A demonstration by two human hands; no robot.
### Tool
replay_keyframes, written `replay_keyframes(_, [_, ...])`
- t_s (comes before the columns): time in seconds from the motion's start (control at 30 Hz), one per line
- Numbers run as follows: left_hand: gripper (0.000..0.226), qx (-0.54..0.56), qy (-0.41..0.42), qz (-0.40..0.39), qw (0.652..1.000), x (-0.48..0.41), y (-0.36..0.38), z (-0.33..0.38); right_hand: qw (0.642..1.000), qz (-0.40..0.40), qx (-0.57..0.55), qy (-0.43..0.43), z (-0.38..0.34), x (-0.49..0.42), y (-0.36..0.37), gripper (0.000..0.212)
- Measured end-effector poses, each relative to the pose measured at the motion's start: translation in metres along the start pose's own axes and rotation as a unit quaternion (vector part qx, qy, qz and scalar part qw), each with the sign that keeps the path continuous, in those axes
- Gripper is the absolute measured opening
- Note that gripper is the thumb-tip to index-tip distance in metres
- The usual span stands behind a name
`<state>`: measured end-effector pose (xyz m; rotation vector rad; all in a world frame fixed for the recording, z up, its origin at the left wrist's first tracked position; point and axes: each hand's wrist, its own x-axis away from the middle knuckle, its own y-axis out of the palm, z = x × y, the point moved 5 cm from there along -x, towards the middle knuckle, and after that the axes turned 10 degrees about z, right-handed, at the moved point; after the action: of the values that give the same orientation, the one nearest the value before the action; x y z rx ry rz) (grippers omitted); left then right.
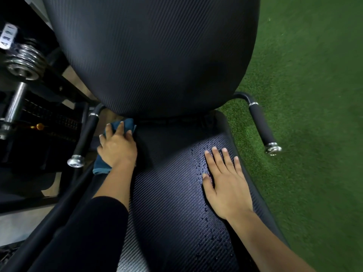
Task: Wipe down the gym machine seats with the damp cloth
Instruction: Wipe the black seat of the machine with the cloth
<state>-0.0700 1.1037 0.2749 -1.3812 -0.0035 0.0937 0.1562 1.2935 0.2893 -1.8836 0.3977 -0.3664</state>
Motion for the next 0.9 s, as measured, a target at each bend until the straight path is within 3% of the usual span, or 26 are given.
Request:
replay_keyframes(0.13, [0.045,-0.008,0.065,0.015,0.998,0.026,0.000,0.035,1.000,0.008,0.000,-0.004,0.000,-0.001,0.000,0.061])
replay_keyframes(0.3, [0.045,0.010,0.169,-0.022,0.985,0.070,0.010,0.098,1.000,0.021,-0.006,0.018,0.005,0.003,-0.002,0.065])
replay_keyframes(0.47, [0.051,-0.032,0.222,-0.014,0.974,0.046,-0.006,0.069,1.000,0.021,0.001,0.020,0.016,0.010,-0.007,0.064])
replay_keyframes(0.6, [0.059,-0.053,0.237,-0.068,0.968,0.032,-0.001,0.041,1.000,0.017,-0.002,0.014,0.022,0.014,-0.010,0.064])
replay_keyframes(0.8, [0.049,0.030,0.227,0.002,0.973,0.046,0.002,0.064,1.000,0.013,-0.008,0.016,0.022,0.015,-0.009,0.065])
replay_keyframes(0.9, [0.049,0.050,0.282,0.016,0.958,0.059,0.005,0.087,1.000,0.010,-0.008,0.018,0.023,0.016,-0.009,0.065])
